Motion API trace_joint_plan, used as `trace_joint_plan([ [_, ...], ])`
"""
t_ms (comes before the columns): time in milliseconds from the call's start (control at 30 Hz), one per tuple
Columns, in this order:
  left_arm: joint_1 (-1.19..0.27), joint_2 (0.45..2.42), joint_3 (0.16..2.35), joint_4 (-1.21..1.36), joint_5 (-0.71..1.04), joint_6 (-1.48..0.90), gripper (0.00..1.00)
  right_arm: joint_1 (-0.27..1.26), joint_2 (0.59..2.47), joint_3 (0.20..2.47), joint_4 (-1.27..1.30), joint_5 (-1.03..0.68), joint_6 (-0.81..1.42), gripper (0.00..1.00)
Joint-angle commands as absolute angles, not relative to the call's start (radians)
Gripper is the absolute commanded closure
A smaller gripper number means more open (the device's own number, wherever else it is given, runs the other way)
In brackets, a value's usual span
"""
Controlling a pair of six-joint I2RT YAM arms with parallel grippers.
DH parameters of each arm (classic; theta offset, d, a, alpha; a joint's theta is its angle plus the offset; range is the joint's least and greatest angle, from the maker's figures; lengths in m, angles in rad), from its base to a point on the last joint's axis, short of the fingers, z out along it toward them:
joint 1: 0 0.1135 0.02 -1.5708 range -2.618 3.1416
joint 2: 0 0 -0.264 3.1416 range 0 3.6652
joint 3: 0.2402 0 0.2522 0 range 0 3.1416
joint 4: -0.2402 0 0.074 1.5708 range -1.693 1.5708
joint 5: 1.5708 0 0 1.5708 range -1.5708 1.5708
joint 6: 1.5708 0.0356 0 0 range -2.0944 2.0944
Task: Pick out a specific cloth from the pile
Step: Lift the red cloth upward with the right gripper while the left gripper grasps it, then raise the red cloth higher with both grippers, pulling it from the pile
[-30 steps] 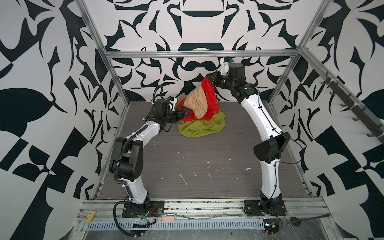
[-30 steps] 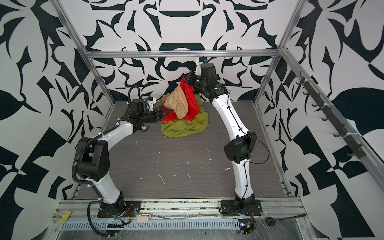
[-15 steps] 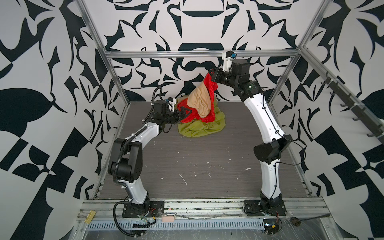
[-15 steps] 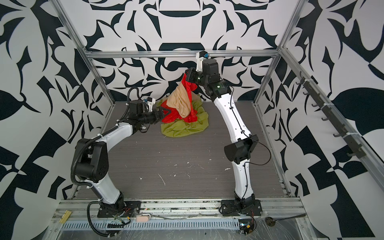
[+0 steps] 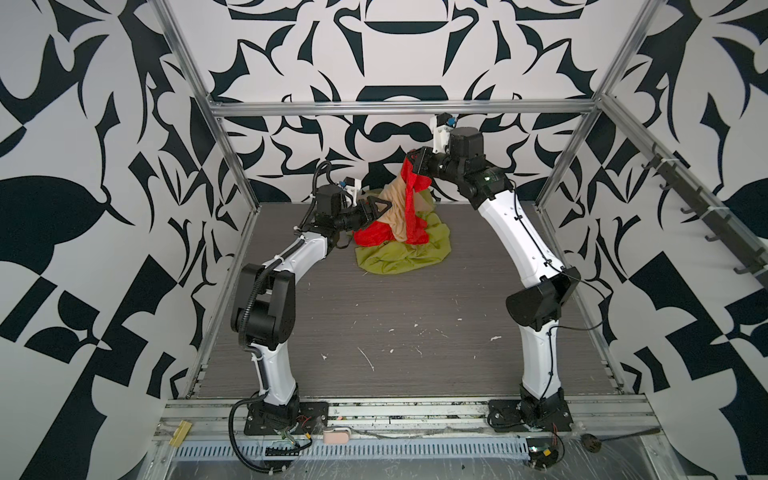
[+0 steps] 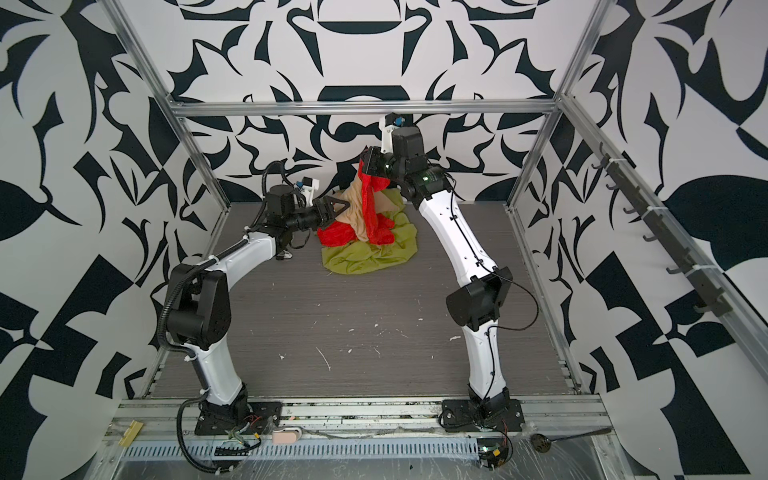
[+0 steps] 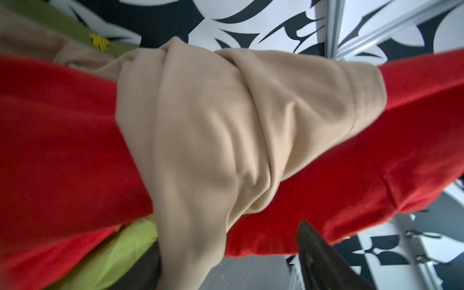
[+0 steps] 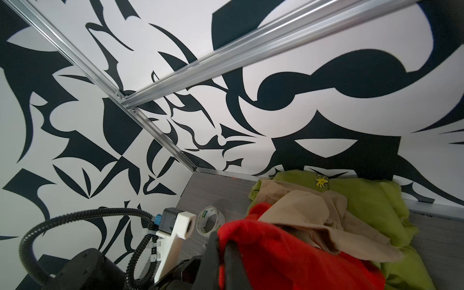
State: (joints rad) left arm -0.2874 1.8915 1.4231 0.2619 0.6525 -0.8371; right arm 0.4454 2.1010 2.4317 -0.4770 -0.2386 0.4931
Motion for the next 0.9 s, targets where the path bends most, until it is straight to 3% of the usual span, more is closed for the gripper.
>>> trace_joint_plan([
  [0, -0.287, 1.895, 1.440, 0.291, 0.672, -0.858, 0.36, 0.445, 1.998, 2.427, -0.368, -0.229, 0.472, 1.00],
  [267, -0.272, 1.896, 1.420, 0.293, 0.672, -0.868, 0.50, 0.436, 1.982, 2.465, -0.387, -0.208, 0.424, 1.00],
  [867, -0.192, 1.801, 1.270, 0.315, 0.664, -0.858, 0.45, 0.436, 1.965, 2.626, -0.308, -0.016, 0.117, 1.00],
])
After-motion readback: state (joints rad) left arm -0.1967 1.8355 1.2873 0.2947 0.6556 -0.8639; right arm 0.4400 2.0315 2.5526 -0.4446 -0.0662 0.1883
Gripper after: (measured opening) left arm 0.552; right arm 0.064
